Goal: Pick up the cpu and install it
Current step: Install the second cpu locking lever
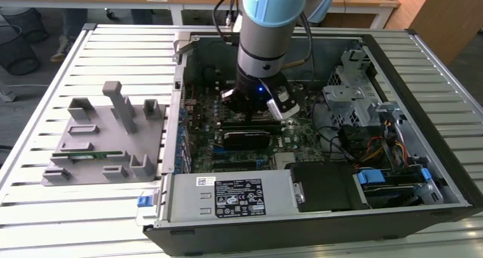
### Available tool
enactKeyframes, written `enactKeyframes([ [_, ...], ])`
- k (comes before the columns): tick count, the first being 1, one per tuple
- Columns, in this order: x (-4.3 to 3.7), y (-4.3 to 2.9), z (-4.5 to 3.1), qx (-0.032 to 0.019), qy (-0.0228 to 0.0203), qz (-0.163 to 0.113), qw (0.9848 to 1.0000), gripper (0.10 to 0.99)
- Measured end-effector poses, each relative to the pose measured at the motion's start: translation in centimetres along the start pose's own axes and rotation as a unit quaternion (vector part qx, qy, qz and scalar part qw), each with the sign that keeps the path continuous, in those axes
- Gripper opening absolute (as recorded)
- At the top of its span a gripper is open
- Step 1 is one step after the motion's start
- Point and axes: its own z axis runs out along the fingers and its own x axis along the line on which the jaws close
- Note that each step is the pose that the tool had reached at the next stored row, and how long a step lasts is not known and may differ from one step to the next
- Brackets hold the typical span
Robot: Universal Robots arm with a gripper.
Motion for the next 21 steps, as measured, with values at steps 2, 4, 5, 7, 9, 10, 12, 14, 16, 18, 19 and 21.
enactKeyframes([
  [2, 0.03, -0.02, 0.11, -0.004, -0.0002, 0.0, 1.0, 0.106],
  [4, 0.04, -0.04, 0.13, -0.0119, -0.0007, 0.0, 0.9999, 0.106],
  [5, 0.06, -0.12, 0.12, -0.0168, -0.0011, -0.001, 0.9999, 0.106],
  [7, 0.1, -0.29, 0.11, -0.0242, -0.0016, -0.001, 0.9997, 0.106],
  [9, 0.14, -0.51, 0.09, -0.0279, -0.0018, -0.001, 0.9996, 0.106],
  [10, 0.19, -0.64, 0.08, -0.0288, -0.0019, -0.001, 0.9996, 0.106],
  [12, 0.36, -0.86, 0.06, -0.0292, -0.0019, -0.001, 0.9996, 0.106],
  [14, 0.48, -1.08, 0.05, -0.0294, -0.0019, -0.001, 0.9996, 0.106],
  [16, 0.65, -1.28, 0.05, -0.0298, -0.0019, -0.001, 0.9996, 0.106],
  [18, 0.96, -1.42, 0.07, -0.0305, -0.0019, -0.001, 0.9995, 0.106],
  [19, 1.15, -1.46, 0.09, -0.0312, -0.002, -0.001, 0.9995, 0.106],
  [21, 1.49, -1.46, 0.17, -0.0329, -0.0021, -0.001, 0.9995, 0.106],
])
